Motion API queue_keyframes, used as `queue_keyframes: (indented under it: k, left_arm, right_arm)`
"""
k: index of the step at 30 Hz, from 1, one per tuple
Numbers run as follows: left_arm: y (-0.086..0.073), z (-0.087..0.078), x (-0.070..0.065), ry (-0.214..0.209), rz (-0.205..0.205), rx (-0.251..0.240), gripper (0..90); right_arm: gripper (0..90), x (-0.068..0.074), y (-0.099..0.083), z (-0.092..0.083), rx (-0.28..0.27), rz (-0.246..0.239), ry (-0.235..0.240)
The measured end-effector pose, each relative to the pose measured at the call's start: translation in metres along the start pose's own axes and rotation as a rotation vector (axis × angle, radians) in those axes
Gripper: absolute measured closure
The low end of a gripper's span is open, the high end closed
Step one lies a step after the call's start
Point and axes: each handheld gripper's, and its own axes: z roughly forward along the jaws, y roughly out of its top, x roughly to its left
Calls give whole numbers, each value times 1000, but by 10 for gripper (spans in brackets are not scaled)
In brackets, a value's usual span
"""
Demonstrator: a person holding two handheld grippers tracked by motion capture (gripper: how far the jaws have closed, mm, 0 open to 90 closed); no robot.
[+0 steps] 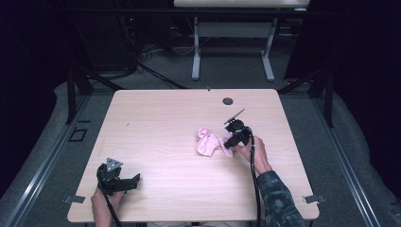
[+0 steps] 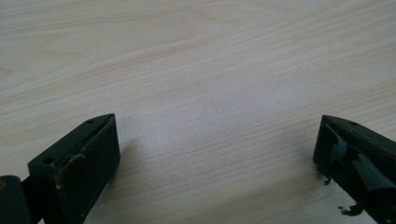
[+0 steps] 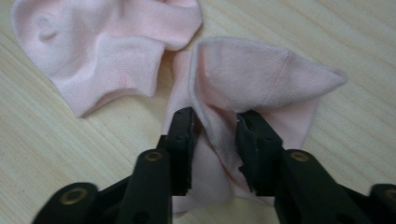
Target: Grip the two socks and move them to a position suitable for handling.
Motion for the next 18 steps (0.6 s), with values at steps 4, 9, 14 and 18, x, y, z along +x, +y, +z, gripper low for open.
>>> queue_keyframes:
  k: [4, 9, 14, 18]
  left_arm:
    - [0, 0, 0, 3, -2, 0, 4]
    - [0, 0, 0, 3, -2, 1, 5]
    - [0, 0, 0, 2, -2, 1, 5]
    - [0, 0, 0, 5, -4, 2, 5]
  right_arm:
    - [843, -4, -4, 3, -19, 20, 14]
    - [854, -3, -8, -4, -77, 51, 7]
    - [854, 10, -15, -33, -122, 20, 27]
    - [854, 25, -26, -56, -163, -7, 45]
